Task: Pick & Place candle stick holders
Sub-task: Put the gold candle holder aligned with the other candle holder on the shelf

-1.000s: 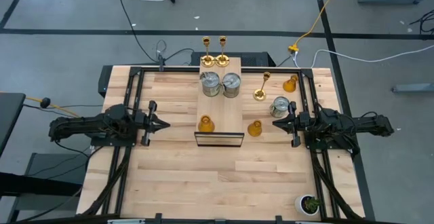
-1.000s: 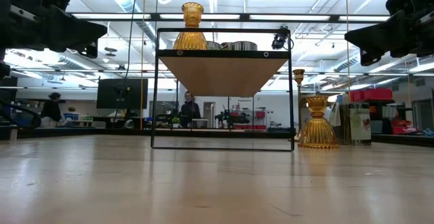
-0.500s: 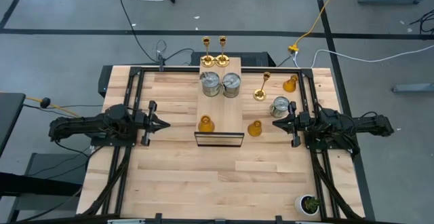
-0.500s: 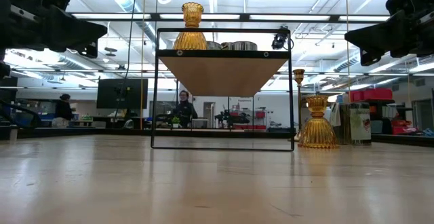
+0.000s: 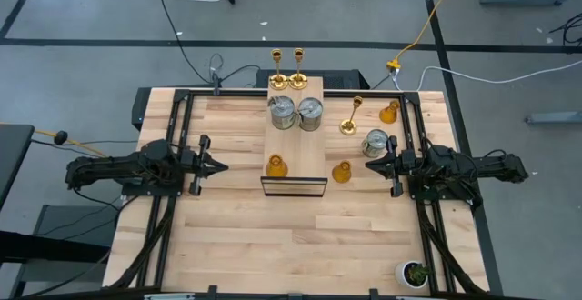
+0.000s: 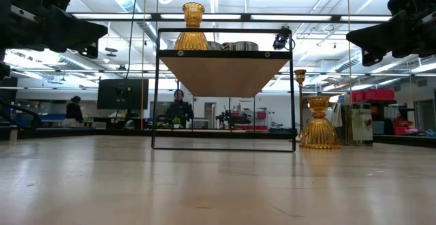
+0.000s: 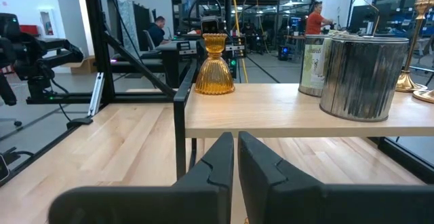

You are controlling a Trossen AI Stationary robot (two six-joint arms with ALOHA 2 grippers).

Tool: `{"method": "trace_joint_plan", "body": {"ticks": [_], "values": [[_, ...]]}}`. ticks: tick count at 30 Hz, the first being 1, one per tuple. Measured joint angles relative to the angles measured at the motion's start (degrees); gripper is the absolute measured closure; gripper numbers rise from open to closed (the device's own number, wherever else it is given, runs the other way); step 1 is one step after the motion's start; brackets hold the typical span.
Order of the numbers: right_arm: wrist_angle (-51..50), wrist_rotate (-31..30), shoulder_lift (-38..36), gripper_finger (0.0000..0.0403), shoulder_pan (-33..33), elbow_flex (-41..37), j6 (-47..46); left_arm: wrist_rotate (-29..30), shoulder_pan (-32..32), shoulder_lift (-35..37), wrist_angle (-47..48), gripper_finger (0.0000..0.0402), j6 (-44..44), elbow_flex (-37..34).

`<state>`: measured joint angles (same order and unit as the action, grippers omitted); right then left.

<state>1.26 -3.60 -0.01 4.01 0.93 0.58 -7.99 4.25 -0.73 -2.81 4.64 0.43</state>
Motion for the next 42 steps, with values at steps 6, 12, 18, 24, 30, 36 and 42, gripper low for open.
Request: {"method": "trace_joint_plan", "body": {"ticks": [6, 12, 18, 24, 30, 36, 42], "values": [[0.0, 0.0, 0.0, 0.0376, 0.0, 0.0, 0.0, 0.0, 0.0, 0.0, 0.0, 0.0383, 0.0, 0.0], [0.0, 0.0, 0.0, 0.0376, 0.0, 0.0, 0.0, 0.0, 0.0, 0.0, 0.0, 0.0383, 0.0, 0.0], [0.0, 0.0, 0.0, 0.0376, 0.0, 0.0, 0.0, 0.0, 0.0, 0.0, 0.0, 0.0383, 0.0, 0.0], [0.1, 0.0, 0.0, 0.0376, 0.0, 0.0, 0.0, 0.0, 0.0, 0.0, 0.0, 0.0383, 0.0, 0.0], [0.1, 0.0, 0.0, 0.0376, 0.0, 0.0, 0.0, 0.0, 0.0, 0.0, 0.0, 0.0383, 0.0, 0.0], [0.1, 0.0, 0.0, 0.0376, 0.0, 0.0, 0.0, 0.0, 0.0, 0.0, 0.0, 0.0383, 0.0, 0.0], [0.3, -1.0, 0.0, 0.0376, 0.0, 0.0, 0.3, 0.0, 0.0, 0.0, 0.0, 0.0383, 0.0, 0.0]]}}
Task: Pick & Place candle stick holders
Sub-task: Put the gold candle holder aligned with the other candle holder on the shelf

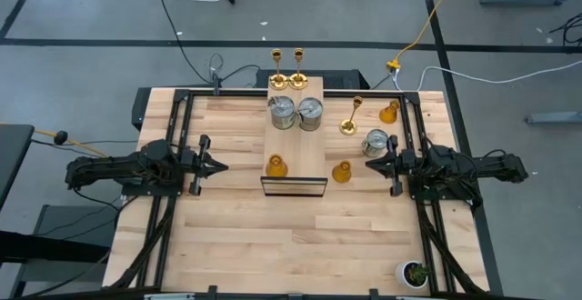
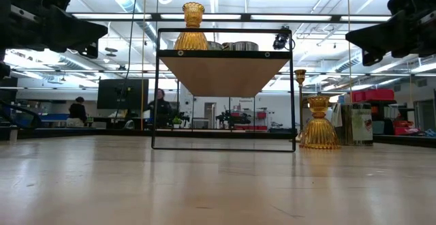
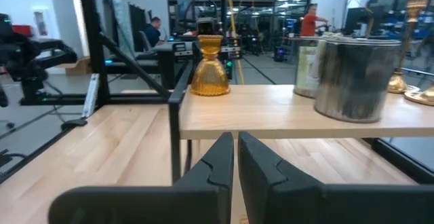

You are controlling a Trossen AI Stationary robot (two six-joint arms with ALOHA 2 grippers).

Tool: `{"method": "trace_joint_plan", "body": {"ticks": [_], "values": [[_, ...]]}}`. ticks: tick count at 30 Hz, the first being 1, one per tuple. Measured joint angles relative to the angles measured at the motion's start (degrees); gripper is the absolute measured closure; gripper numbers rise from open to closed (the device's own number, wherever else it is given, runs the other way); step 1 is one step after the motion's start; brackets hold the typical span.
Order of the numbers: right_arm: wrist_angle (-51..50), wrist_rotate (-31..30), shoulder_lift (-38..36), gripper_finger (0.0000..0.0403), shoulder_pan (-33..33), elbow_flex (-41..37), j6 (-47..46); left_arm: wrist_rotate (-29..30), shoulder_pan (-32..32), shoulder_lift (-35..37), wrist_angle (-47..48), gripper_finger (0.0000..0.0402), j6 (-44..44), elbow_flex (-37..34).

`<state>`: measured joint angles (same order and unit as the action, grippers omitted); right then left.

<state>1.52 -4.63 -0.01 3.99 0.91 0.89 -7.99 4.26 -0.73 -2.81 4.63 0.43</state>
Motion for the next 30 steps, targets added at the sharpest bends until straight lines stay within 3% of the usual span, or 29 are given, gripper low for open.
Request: {"method": "trace_joint_plan", "body": {"ticks": [16, 24, 30], "values": [[1.1, -2.4, 0.0, 0.0376, 0.0, 0.0, -3.9, 0.0, 0.0, 0.0, 0.0, 0.0383, 0.0, 0.0], [8.3, -7.4, 0.0, 0.0376, 0.0, 0.0, -3.2, 0.0, 0.0, 0.0, 0.0, 0.0383, 0.0, 0.0], [9.4, -7.6, 0.0, 0.0376, 0.0, 2.1, -3.2, 0.0, 0.0, 0.0, 0.0, 0.0383, 0.0, 0.0]]}}
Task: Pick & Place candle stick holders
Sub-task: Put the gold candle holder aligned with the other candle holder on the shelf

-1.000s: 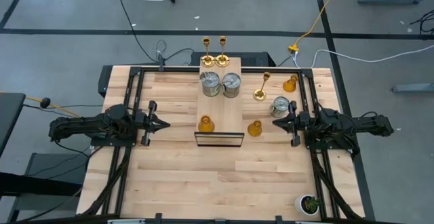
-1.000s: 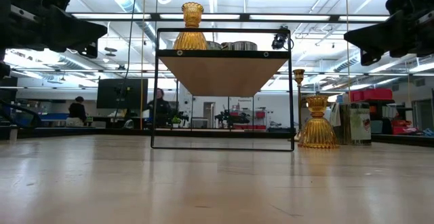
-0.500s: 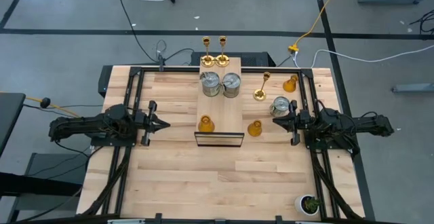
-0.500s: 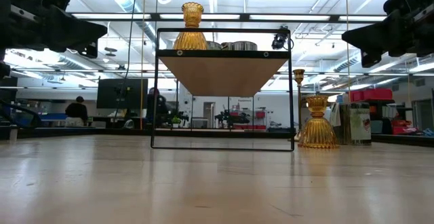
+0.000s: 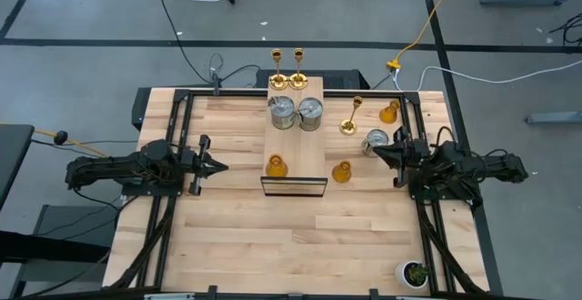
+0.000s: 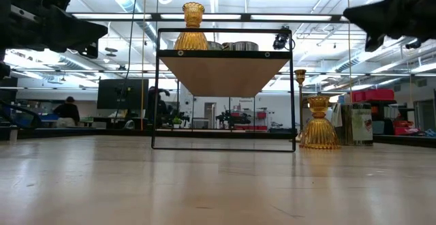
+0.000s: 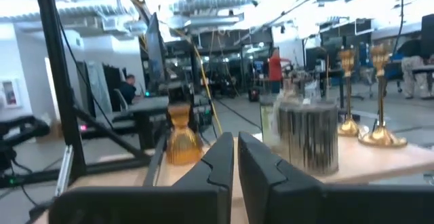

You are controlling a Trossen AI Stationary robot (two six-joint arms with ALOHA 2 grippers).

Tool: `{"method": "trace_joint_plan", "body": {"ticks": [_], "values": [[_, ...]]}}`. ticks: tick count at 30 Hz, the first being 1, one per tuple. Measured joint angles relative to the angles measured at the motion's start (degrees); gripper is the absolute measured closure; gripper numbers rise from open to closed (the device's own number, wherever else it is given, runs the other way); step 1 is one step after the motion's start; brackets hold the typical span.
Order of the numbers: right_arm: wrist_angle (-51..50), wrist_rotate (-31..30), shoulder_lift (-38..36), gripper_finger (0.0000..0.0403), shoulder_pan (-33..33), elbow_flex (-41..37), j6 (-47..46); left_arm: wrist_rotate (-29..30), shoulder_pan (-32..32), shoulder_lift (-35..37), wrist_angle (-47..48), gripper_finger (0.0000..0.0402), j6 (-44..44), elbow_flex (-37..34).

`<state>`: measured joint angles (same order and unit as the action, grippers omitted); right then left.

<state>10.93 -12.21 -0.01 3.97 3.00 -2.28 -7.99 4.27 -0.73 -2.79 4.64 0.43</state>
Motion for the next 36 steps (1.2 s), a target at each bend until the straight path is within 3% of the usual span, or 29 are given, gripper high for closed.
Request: {"method": "trace_joint_plan", "body": {"ticks": [11, 36], "values": [[-2.6, -0.9, 3.8, 0.0376, 0.0, 8.4, 2.7, 0.0, 0.0, 0.0, 0.0, 0.0383, 0.0, 0.0], [-5.0, -3.9, 23.1, 0.0376, 0.0, 26.2, 2.2, 0.0, 0.0, 0.0, 0.0, 0.0383, 0.0, 0.0]]}}
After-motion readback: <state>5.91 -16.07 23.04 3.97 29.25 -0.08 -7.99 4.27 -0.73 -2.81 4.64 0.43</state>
